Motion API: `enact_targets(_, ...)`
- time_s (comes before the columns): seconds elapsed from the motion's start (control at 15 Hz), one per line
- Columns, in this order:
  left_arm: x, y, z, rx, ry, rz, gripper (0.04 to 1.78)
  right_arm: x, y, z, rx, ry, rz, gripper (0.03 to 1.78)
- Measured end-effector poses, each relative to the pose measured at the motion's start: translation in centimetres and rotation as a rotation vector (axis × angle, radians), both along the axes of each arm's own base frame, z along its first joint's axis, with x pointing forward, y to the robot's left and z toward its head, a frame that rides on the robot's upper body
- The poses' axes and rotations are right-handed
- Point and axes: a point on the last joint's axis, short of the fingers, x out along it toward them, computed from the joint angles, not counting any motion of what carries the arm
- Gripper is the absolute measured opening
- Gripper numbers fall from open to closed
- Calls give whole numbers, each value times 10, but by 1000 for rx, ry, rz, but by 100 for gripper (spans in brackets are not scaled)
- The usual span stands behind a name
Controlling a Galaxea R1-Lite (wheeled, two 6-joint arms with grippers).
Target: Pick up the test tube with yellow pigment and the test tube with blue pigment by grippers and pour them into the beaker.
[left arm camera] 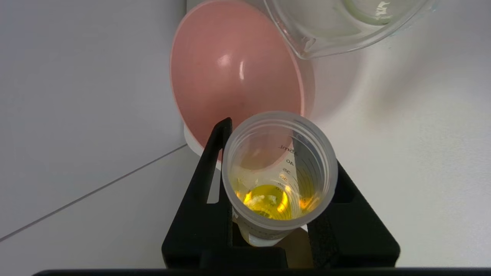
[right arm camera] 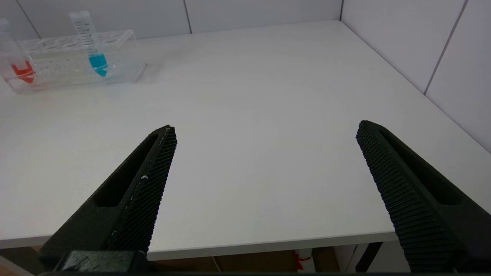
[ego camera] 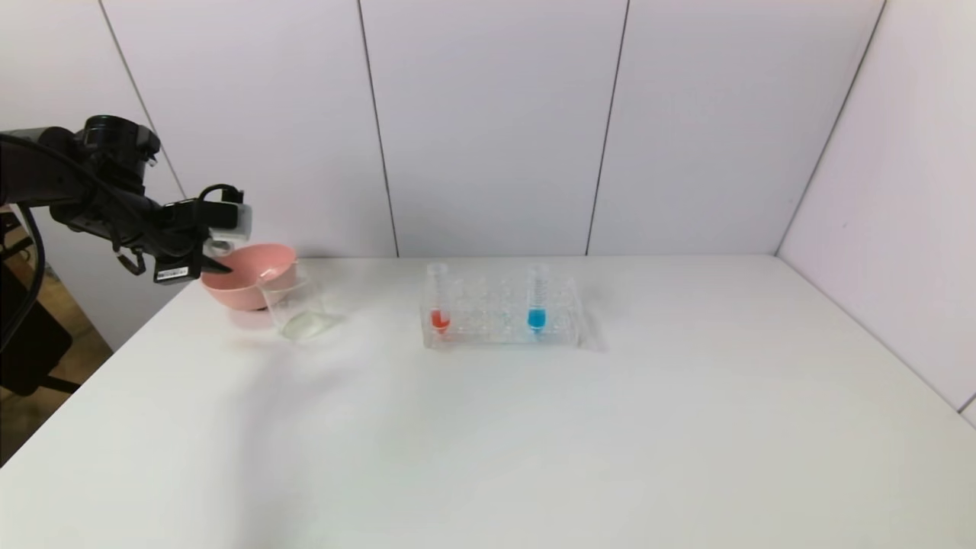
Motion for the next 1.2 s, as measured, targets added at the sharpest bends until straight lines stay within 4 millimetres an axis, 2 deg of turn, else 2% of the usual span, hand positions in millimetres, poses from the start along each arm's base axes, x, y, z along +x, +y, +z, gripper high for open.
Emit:
enact_targets(0.13,-5,-1,-2,-3,56,14,54,0,0,0,0,0,0,171)
enact_targets(0.73,-17,-4,6,-18,95,31,54,0,0,0,0,0,0,171)
enact_targets(1.2,-19,-4,7,-25,105,41,54,0,0,0,0,0,0,171)
